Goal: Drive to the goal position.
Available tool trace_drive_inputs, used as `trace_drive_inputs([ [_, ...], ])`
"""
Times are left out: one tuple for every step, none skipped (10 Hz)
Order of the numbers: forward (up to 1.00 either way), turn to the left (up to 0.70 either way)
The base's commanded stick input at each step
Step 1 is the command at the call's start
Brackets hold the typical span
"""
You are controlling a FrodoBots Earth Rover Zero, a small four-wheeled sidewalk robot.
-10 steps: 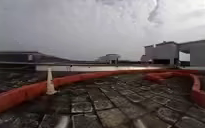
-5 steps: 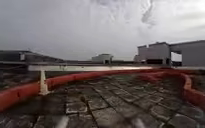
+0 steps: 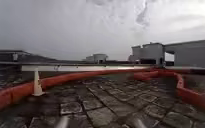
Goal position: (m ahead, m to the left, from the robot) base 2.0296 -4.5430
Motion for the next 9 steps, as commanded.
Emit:
trace_drive_inputs([
  [0.0, -0.7],
  [0.0, -0.7],
  [0.0, -0.7],
  [0.0, -0.7],
  [0.0, -0.7],
  [0.0, 0.0],
  [0.0, 0.0],
  [0.0, -0.32],
  [0.0, -0.62],
])
